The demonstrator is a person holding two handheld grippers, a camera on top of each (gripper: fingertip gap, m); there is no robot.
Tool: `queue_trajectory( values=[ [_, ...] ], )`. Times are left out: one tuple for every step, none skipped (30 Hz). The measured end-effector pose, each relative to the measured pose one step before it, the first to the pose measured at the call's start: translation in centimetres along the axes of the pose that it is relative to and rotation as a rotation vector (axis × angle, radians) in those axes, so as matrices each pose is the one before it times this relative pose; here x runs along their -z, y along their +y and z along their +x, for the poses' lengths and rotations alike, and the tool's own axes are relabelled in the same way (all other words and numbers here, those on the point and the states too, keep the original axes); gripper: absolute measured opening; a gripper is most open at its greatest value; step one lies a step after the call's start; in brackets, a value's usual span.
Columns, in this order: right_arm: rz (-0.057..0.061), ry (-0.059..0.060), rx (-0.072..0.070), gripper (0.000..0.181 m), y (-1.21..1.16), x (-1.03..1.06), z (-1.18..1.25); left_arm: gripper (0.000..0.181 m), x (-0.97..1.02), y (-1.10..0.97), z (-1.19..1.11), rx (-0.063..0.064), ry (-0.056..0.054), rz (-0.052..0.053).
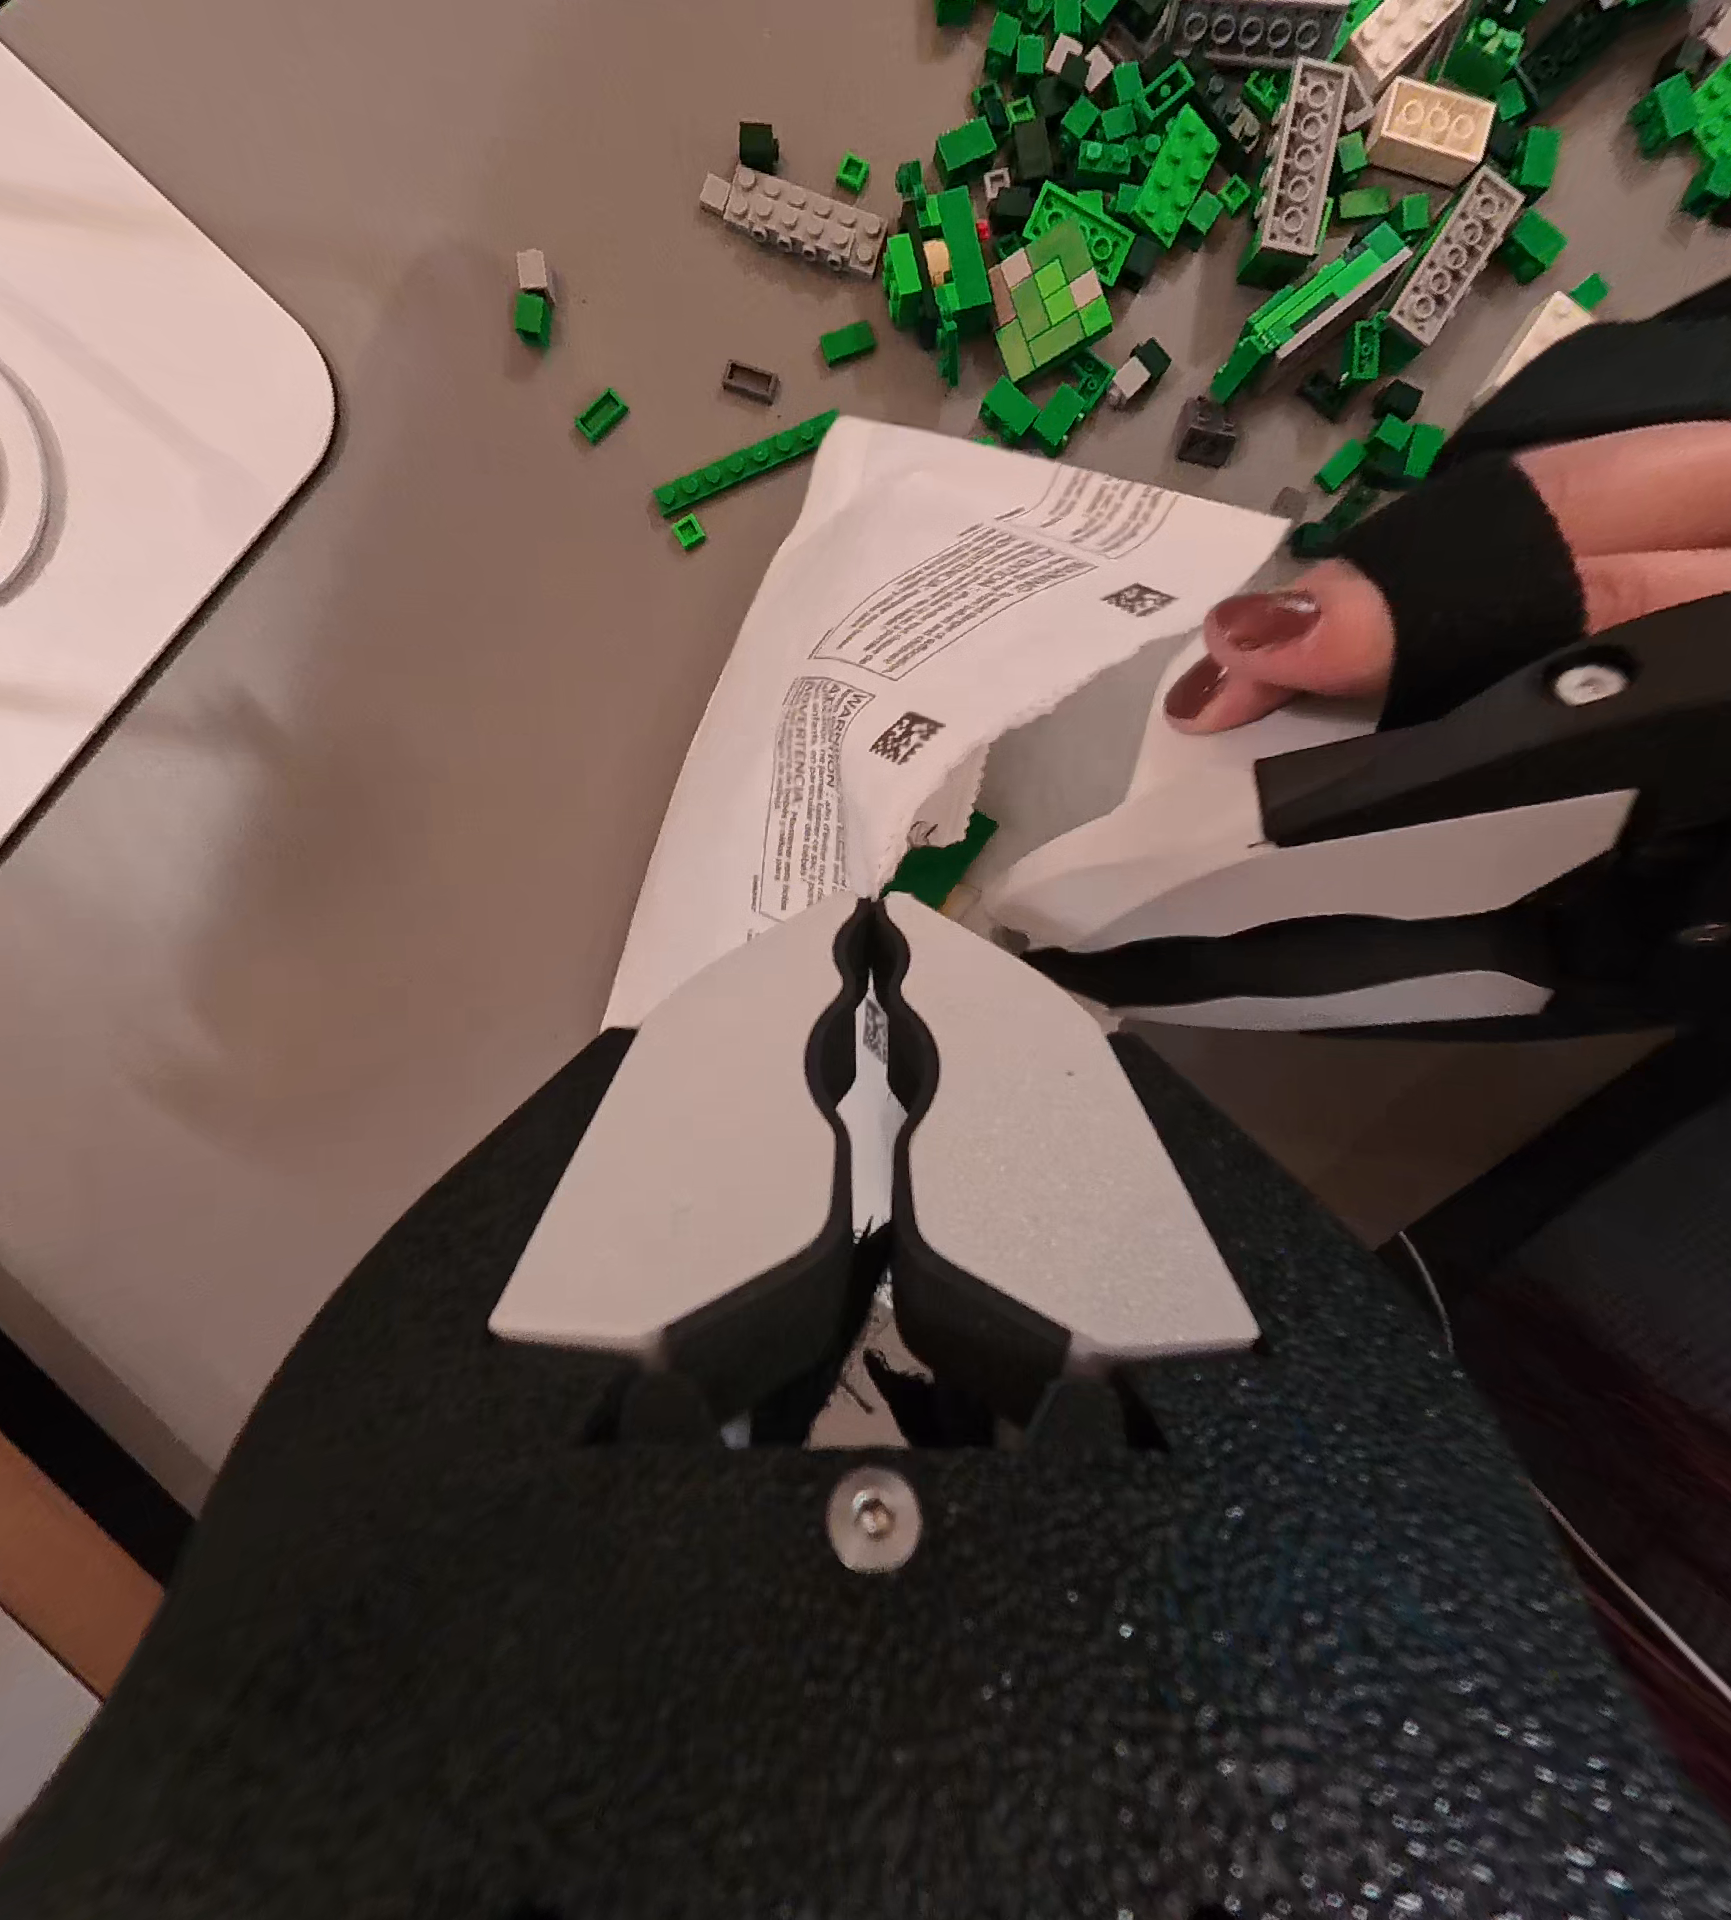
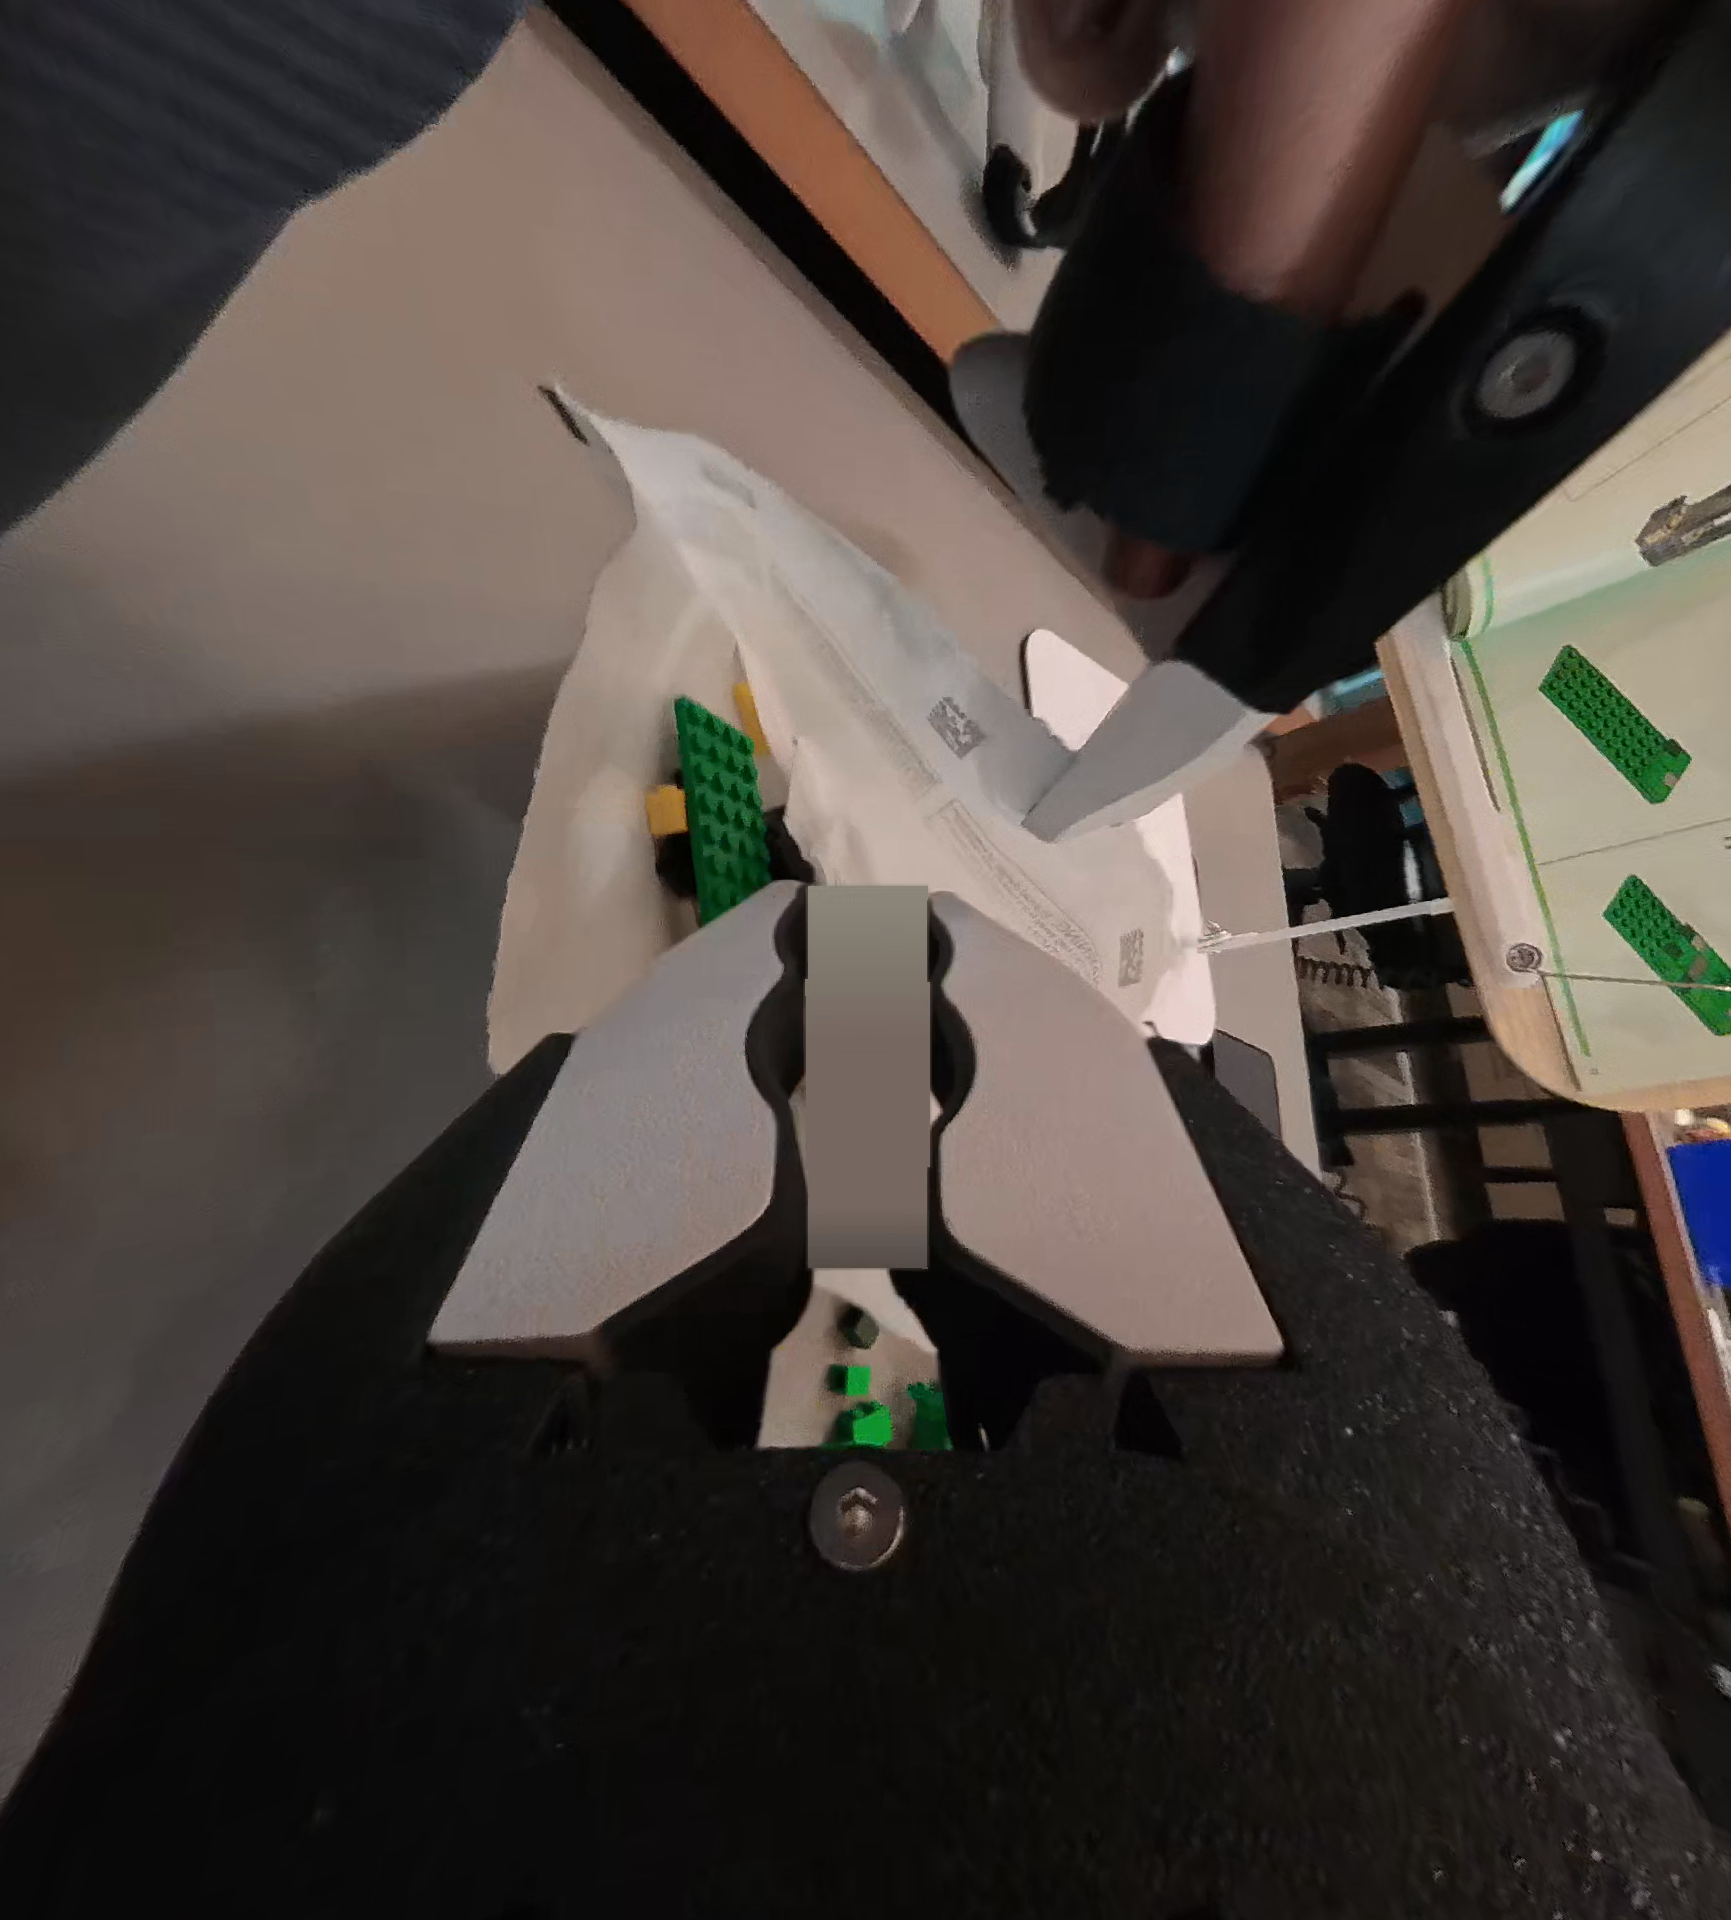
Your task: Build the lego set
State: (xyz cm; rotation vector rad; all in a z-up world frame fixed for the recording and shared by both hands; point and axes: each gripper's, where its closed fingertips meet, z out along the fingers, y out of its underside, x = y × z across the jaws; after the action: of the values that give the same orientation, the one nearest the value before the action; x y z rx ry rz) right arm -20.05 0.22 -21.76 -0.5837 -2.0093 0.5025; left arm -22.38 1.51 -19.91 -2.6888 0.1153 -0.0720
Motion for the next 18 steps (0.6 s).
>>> queue_trajectory(
  values=[
    [0.0135,-0.0034,-0.0166,0.024,-0.216,0.188,0.025,0.0,-0.039,0.029,-0.026,-0.0037,-0.0019,-0.0035],
    [0.0159,-0.0036,-0.0171,0.025,-0.207,0.247,0.006,0.0,-0.014,-0.025,-0.037,-0.0046,-0.0018,0.0011],
    [0.0175,-0.0045,-0.018,0.026,-0.189,0.321,-0.027,0.0,-0.001,-0.084,-0.02,-0.007,0.0007,0.005],
    [0.0228,-0.0049,-0.025,0.026,-0.242,0.457,-0.048,0.0,0.018,-0.114,-0.102,-0.0138,-0.0057,0.0052],
    [0.0328,-0.0058,-0.0399,0.027,-0.391,0.621,-0.062,0.0,0.027,-0.084,-0.28,-0.0164,-0.0188,0.0036],
    [0.0432,-0.0048,-0.0528,0.028,-0.522,0.82,-0.063,0.0,-0.006,-0.037,-0.2,-0.0109,-0.0116,0.0015],
    [0.0441,0.0008,-0.0563,0.029,-0.474,0.971,0.024,0.0,-0.031,0.007,-0.113,-0.0038,-0.0027,-0.0004],
    [0.0318,0.0112,-0.0484,0.029,-0.192,1.091,0.207,0.0,-0.059,0.003,-0.107,0.0003,0.0009,0.0006],
    [0.0165,0.0236,-0.0358,0.029,0.147,1.18,0.443,0.0,-0.08,0.03,-0.111,0.0028,0.0032,-0.0013],
    [0.0022,0.0345,-0.0294,0.029,0.461,1.226,0.691,0.0,-0.098,0.058,-0.101,0.0031,0.0053,-0.0023],
    [-0.0133,0.0389,-0.027,0.029,0.781,1.23,0.845,0.0,-0.11,0.096,-0.15,0.0005,0.0022,-0.0043],
    [-0.0265,0.0408,-0.0241,0.029,1.08,1.193,0.943,0.0,-0.115,0.106,-0.185,0.0016,0.0005,-0.0053],
    [-0.0332,0.0434,-0.0227,0.029,1.288,1.142,1.024,0.0,-0.117,0.122,-0.121,0.0063,0.0052,-0.0067],
    [-0.0331,0.0433,-0.0237,0.029,1.381,1.054,1.069,0.0,-0.106,0.097,-0.058,0.0057,0.008,-0.0045],
    [-0.0308,0.0376,-0.0259,0.028,1.39,0.959,1.011,0.0,-0.1,0.059,0.058,0.0051,0.0144,-0.0027],
    [-0.0314,0.0286,-0.0271,0.026,1.386,0.839,0.911,0.0,-0.087,0.076,0.214,0.0054,0.0239,-0.003],
    [-0.0351,0.0221,-0.0247,0.024,1.36,0.713,0.813,0.0,-0.082,0.044,0.149,0.0021,0.0178,-0.0015],
    [-0.037,0.0173,-0.0198,0.022,1.292,0.588,0.729,0.0,-0.027,0.001,-0.015,0.0023,0.0054,0.001]
  ],
)
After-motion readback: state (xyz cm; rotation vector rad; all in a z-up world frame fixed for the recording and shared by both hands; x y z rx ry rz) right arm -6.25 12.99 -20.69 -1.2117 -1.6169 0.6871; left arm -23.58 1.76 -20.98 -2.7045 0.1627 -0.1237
